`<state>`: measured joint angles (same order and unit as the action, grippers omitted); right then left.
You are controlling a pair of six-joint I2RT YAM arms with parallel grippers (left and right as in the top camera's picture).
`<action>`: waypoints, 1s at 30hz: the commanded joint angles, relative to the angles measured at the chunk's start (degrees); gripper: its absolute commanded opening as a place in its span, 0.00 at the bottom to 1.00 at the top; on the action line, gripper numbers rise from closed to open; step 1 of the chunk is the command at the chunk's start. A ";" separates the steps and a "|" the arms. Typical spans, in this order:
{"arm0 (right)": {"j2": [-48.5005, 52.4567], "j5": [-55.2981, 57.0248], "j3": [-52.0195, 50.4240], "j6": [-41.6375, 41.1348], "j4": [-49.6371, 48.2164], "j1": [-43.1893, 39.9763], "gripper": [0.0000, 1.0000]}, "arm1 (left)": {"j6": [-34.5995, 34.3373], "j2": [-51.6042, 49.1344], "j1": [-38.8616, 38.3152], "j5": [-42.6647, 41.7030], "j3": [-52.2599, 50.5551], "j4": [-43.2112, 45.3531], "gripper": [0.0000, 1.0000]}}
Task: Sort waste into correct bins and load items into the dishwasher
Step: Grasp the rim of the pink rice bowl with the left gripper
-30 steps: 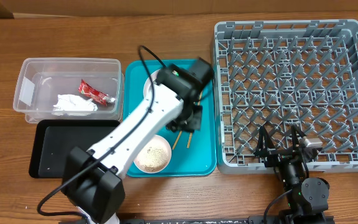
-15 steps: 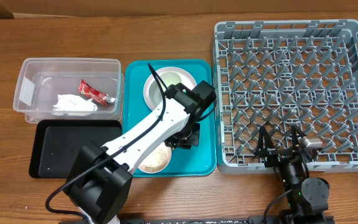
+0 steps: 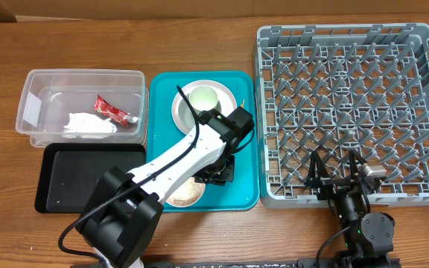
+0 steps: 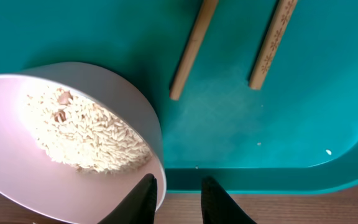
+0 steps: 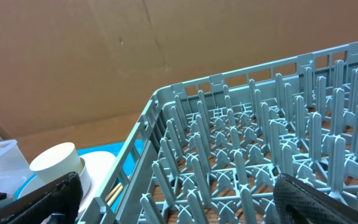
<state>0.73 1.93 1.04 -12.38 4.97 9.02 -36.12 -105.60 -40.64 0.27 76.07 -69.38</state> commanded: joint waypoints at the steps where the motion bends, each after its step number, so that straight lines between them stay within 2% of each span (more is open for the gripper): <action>1: -0.39 0.50 -0.59 0.37 -0.39 -0.15 1.00 | -1.22 -0.26 0.13 1.46 -0.63 0.72 0.28; 6: -0.39 0.50 -0.59 0.37 -0.37 -0.15 1.00 | -1.40 -0.26 0.13 1.40 -3.19 3.34 0.32; 16: -0.39 0.50 -0.59 0.37 -0.37 -0.15 1.00 | -1.86 -0.26 0.11 1.38 -6.34 6.82 0.30; 26: -0.39 0.50 -0.59 0.37 -0.37 -0.15 1.00 | -1.84 -0.26 0.13 1.22 -6.47 7.28 0.18; 30: -0.39 0.50 -0.59 0.37 -0.37 -0.15 1.00 | -1.81 -0.26 0.13 1.22 -6.47 7.23 0.07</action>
<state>0.73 1.96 1.06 -12.36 4.99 9.02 -37.67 -105.60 -40.64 0.75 70.32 -62.28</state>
